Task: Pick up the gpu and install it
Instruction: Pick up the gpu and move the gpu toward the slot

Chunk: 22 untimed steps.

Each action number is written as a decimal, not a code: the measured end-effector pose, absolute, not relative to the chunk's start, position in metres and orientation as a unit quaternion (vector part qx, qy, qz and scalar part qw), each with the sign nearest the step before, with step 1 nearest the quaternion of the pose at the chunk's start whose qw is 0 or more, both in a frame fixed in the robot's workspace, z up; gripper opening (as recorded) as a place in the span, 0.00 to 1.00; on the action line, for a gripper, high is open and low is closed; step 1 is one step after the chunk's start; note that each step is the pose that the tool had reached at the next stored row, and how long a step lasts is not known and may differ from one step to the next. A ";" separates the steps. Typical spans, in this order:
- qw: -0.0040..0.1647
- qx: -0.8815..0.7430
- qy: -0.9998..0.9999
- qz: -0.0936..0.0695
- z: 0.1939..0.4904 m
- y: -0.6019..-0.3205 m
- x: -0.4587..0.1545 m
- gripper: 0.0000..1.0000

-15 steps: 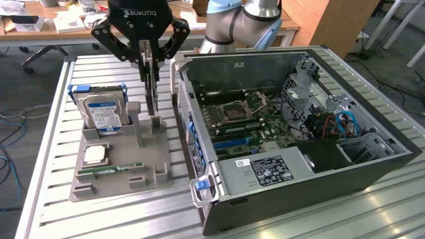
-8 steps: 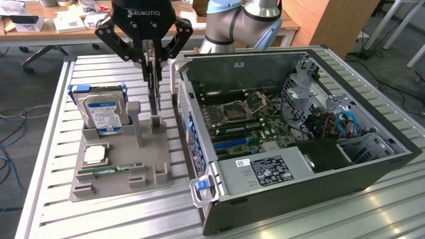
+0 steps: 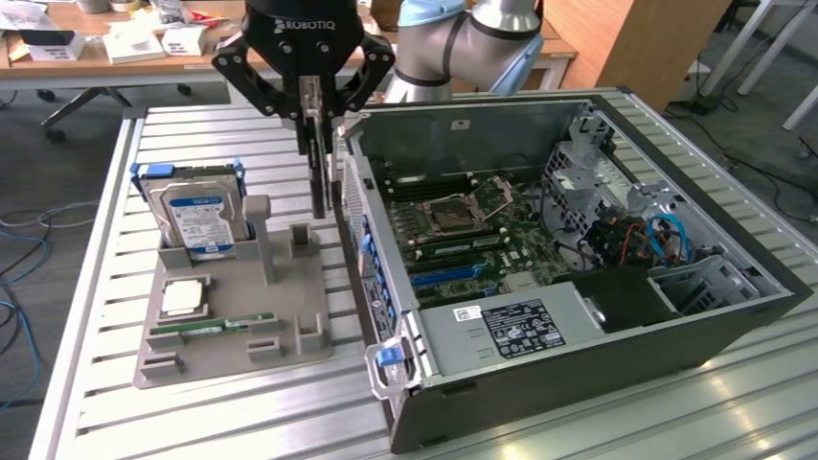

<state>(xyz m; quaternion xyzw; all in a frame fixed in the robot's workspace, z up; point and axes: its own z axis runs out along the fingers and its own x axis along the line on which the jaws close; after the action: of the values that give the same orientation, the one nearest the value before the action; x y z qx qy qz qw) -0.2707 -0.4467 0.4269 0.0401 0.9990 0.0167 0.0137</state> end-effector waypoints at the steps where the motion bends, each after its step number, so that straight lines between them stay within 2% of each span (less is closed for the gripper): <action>1: 0.014 0.040 0.999 0.017 0.427 -0.447 -0.268 0.26; 22: 0.014 0.040 0.999 0.017 0.427 -0.447 -0.189 0.26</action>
<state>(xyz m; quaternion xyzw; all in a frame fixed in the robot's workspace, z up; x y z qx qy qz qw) -0.1890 -0.4467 0.4269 0.0401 0.9990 0.0169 0.0138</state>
